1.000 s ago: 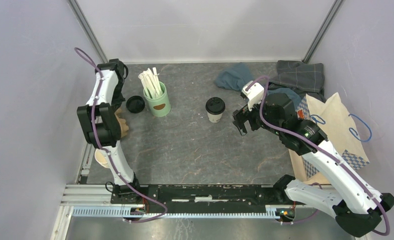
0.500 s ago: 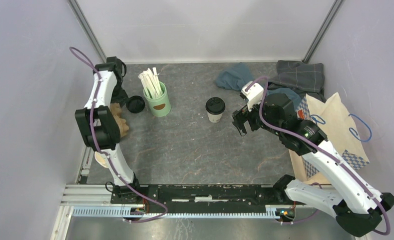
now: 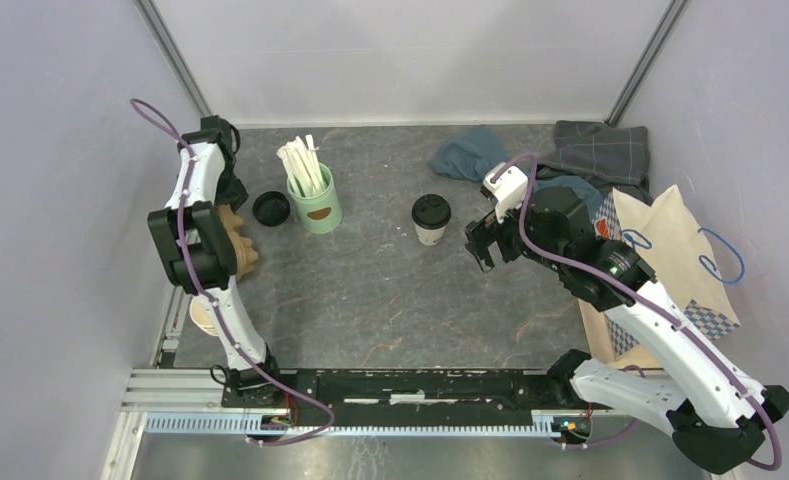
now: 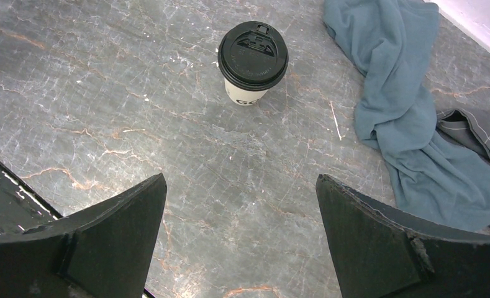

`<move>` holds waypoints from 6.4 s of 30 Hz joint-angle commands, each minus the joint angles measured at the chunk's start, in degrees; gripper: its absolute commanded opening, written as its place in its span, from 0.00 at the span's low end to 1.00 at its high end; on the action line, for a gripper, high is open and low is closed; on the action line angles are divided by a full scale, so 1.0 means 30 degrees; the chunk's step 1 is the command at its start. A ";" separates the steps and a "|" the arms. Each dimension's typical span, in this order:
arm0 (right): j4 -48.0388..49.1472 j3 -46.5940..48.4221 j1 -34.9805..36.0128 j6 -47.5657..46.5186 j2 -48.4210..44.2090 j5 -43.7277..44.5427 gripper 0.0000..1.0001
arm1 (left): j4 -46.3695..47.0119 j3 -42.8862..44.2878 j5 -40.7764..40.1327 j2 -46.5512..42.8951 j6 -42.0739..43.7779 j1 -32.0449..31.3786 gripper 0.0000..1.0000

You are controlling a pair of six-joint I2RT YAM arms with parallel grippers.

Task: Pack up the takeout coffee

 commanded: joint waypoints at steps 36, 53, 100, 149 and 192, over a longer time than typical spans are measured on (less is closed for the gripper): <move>0.0749 -0.0380 0.0158 0.0026 -0.0331 -0.0022 0.98 | -0.1724 0.2368 -0.4563 0.1767 0.1809 -0.3534 0.77; 0.0825 -0.0519 0.0510 0.0143 -0.0459 -0.0343 0.98 | -0.0363 -0.4267 0.7049 -0.5205 -0.0347 0.0106 0.68; 0.0813 -0.0252 0.0646 0.0115 -0.0295 -0.0398 0.98 | 0.2266 -0.6751 1.0631 -0.3935 0.0567 0.1698 0.40; 0.0878 -0.0177 0.0801 0.0088 -0.0232 -0.0513 0.98 | 0.3965 -0.7581 1.1860 -0.4954 0.0314 0.1676 0.43; 0.0908 -0.0220 0.0827 0.0059 -0.0264 -0.0522 0.98 | 0.4121 -0.7977 1.2237 -0.4592 0.0449 0.1633 0.28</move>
